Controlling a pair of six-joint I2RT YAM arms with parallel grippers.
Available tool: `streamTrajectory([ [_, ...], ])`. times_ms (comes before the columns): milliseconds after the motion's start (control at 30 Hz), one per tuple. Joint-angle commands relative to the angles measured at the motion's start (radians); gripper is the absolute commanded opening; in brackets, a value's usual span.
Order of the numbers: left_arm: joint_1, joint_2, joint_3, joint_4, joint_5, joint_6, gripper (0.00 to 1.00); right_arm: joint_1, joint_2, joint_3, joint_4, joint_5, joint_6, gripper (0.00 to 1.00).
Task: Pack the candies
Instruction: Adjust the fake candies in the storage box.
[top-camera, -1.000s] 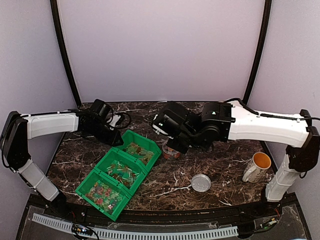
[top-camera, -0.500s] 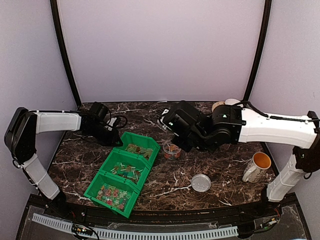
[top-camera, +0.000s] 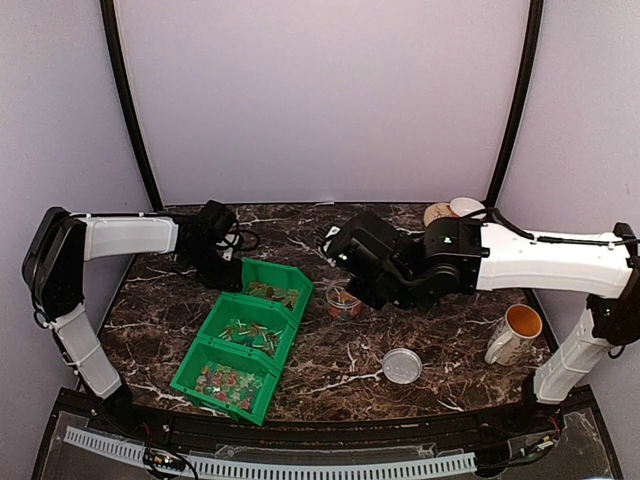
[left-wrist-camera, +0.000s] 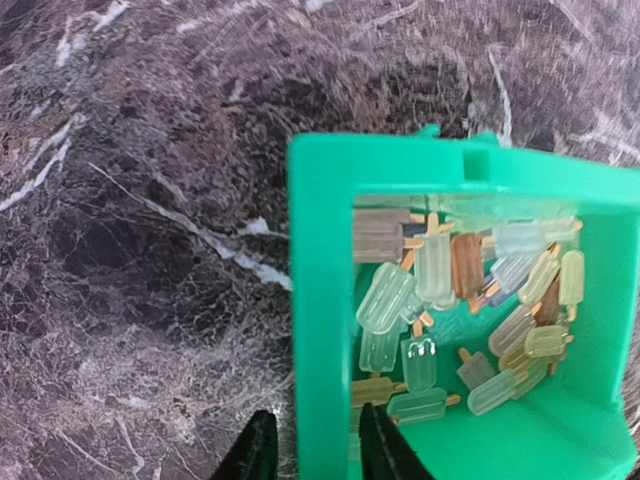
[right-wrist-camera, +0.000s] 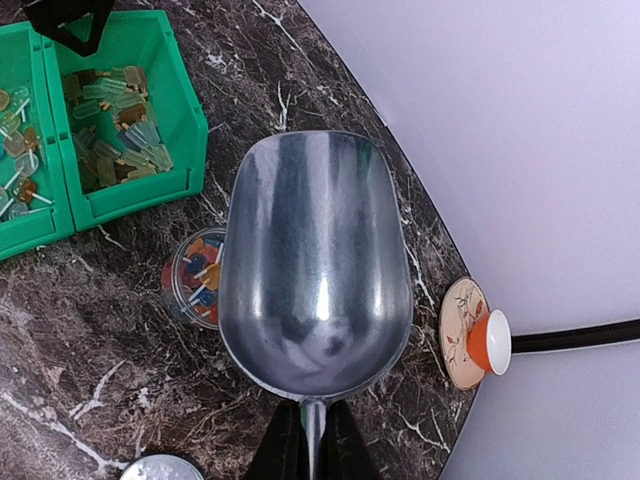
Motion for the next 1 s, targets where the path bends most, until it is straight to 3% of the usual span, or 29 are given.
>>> streamTrajectory([
  [0,-0.032,0.027,0.041,-0.096,-0.132,0.007,0.32,-0.004,-0.044,-0.022,0.049,0.018,0.014,0.0],
  [133,-0.046,0.047,0.063,-0.113,-0.159,0.013,0.32,-0.004,-0.056,-0.042,0.058,0.011,0.016,0.0],
  [300,-0.047,0.058,0.064,-0.106,-0.153,0.015,0.21,-0.004,-0.066,-0.063,0.071,0.002,0.018,0.0],
  [433,-0.046,0.074,0.064,-0.106,-0.143,0.017,0.2,-0.003,-0.071,-0.073,0.077,0.002,0.014,0.0],
  [600,-0.046,0.074,0.063,-0.093,-0.12,0.022,0.04,-0.003,-0.072,-0.075,0.084,0.001,0.006,0.0],
  [633,-0.047,0.074,0.064,-0.089,-0.105,0.024,0.0,-0.003,-0.07,-0.075,0.084,0.002,0.005,0.0],
  [800,-0.041,0.048,0.048,-0.051,-0.023,0.027,0.0,-0.004,-0.071,-0.066,0.073,0.012,0.01,0.0],
  [967,0.017,-0.04,-0.048,0.076,0.204,-0.011,0.0,-0.004,-0.083,-0.054,0.059,0.028,0.015,0.0],
])
